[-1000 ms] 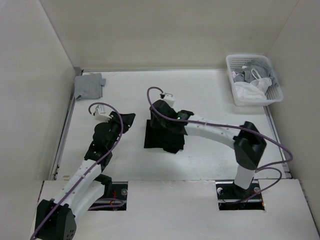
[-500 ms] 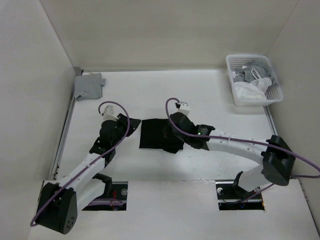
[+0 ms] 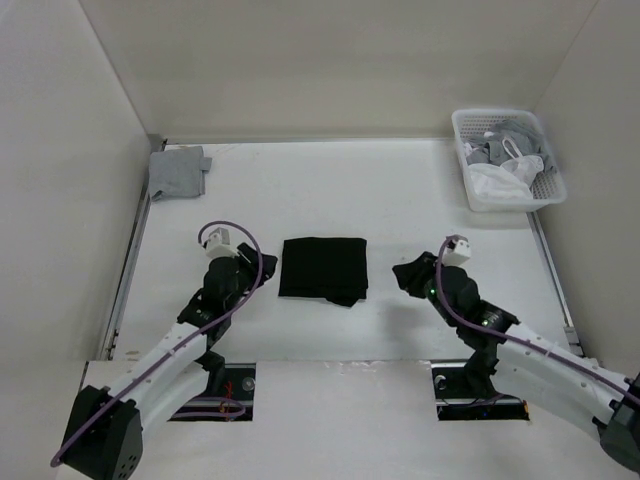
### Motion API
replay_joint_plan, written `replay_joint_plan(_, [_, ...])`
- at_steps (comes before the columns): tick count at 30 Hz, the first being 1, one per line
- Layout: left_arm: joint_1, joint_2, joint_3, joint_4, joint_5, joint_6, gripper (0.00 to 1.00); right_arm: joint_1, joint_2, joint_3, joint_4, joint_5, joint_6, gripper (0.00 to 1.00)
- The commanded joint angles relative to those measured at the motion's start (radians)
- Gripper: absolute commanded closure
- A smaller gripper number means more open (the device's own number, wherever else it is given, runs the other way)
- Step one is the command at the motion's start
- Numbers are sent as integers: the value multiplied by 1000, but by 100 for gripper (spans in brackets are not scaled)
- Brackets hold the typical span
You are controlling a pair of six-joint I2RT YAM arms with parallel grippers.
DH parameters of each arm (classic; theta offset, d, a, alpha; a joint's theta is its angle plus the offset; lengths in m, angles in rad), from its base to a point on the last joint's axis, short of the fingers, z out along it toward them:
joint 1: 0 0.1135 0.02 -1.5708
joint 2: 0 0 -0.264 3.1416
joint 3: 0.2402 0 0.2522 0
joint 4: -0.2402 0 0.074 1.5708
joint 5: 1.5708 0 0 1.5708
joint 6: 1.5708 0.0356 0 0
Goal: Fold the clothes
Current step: Fold the tank top
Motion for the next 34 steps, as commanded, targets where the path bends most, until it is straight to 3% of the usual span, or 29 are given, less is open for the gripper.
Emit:
replay_joint_plan(1, [10,-77,-12,-85,-81,51,54,-69,-40,-53,72,-5,19,58])
replay_joint_plan(3, [27,-97,-1,-144,-103,56,51,-115,-35,-64,86,-5,16,48])
replay_joint_plan(7, [62,-123,11,-217,-101,60,46,-164,-3,-88,147,3,-16,41])
replay_joint_plan(13, [110,-97,20,-252,-69,62,44,-193,20,-167,287,4,-40,41])
replay_joint_plan(31, [133,-2,57,-207,-23,117,48,-196,5,-185,324,-7,-57,38])
replay_joint_plan(34, [133,9,57,-208,-23,122,44,-196,2,-188,325,-7,-57,38])
